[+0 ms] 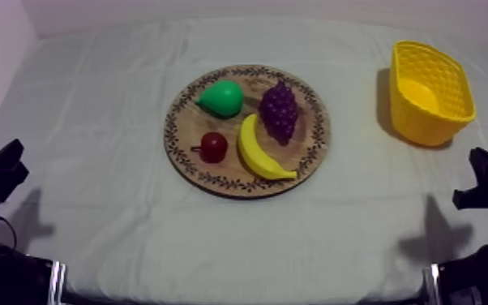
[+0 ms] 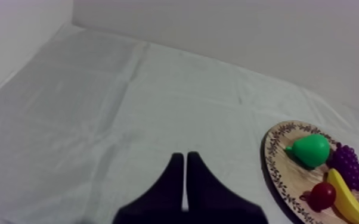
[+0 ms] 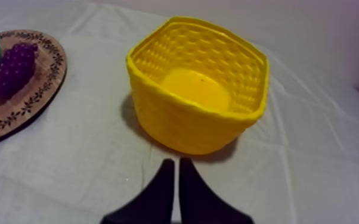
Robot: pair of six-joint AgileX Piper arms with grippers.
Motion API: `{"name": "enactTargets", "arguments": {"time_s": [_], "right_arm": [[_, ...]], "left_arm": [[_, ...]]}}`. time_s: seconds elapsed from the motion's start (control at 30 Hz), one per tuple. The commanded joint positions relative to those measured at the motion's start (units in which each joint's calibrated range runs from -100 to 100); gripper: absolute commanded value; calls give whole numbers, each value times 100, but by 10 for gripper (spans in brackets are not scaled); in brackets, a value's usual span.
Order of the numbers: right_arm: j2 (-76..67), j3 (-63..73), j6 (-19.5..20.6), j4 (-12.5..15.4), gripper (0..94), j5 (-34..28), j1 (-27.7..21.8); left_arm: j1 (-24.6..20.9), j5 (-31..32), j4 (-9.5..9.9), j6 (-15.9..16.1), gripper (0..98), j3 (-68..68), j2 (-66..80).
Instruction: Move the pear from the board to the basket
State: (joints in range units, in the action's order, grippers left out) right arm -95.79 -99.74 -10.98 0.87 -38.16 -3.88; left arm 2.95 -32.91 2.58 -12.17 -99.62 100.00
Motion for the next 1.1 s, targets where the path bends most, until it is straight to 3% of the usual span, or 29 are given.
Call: {"name": "enactTargets", "arguments": {"time_s": [0.0,0.63,1.07], "right_arm": [[3,-3,-3,-1,11,1,-33],[270,71,315,-22,6,152,-52],[2049,2107,233,147,6,-208,-50]], "left_arm": [[-2,1,-2,-2,1,-5,0],[-2,1,-2,-2,1,-5,0],[-2,1,-2,-2,1,-5,0]]}}
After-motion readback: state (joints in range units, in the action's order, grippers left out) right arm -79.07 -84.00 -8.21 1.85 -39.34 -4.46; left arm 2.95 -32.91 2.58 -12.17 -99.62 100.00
